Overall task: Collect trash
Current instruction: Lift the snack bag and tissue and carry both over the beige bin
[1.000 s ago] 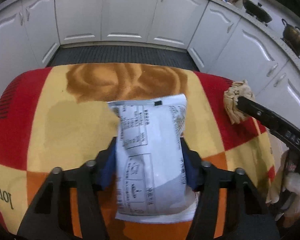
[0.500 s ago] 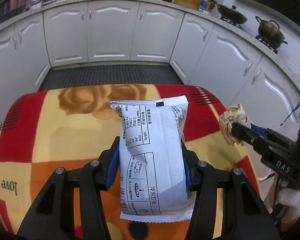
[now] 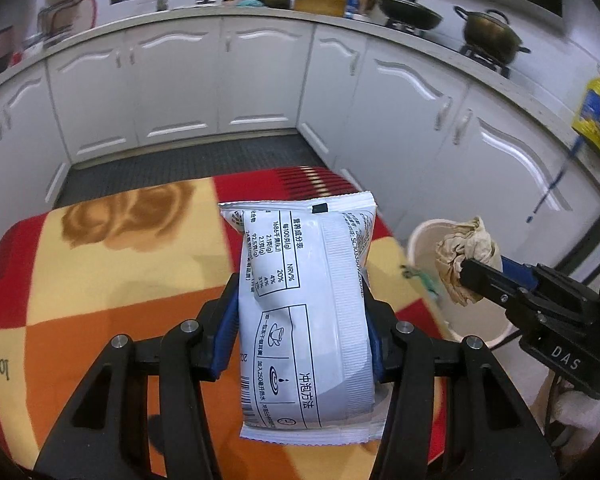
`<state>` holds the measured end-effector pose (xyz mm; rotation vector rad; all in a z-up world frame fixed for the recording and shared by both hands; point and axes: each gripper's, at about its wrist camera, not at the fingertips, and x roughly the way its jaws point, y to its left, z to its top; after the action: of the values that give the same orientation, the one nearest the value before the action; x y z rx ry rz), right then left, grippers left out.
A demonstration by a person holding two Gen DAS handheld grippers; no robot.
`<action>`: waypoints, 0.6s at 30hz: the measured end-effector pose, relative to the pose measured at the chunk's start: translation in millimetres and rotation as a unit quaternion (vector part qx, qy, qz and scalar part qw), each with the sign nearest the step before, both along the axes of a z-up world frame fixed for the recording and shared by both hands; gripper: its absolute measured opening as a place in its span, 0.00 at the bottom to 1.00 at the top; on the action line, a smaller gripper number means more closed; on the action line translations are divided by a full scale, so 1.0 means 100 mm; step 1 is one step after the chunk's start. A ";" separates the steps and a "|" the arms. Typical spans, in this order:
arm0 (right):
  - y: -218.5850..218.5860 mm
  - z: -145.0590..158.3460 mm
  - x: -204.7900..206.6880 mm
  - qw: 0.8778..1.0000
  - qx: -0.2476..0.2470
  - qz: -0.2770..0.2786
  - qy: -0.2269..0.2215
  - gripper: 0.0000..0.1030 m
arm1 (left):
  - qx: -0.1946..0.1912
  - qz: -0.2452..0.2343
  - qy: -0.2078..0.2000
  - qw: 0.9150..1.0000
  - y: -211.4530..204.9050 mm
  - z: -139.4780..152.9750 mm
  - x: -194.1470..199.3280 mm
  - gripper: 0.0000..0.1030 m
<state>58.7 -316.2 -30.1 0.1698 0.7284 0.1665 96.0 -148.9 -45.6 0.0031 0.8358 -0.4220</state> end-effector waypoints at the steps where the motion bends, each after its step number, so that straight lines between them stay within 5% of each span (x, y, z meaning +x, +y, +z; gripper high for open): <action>1: -0.05 0.00 -0.04 1.000 -0.001 -0.005 0.000 0.31 | 0.000 -0.007 -0.001 1.000 -0.08 0.01 -0.02 0.49; 18: -0.96 0.07 -0.54 0.993 -0.015 -0.114 0.000 0.31 | -0.013 -0.100 0.014 0.995 -1.18 0.04 0.02 0.49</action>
<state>4.7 -412.0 -23.1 0.2229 0.7058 -0.0625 98.0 -266.8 -41.8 0.0569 0.8613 -0.6227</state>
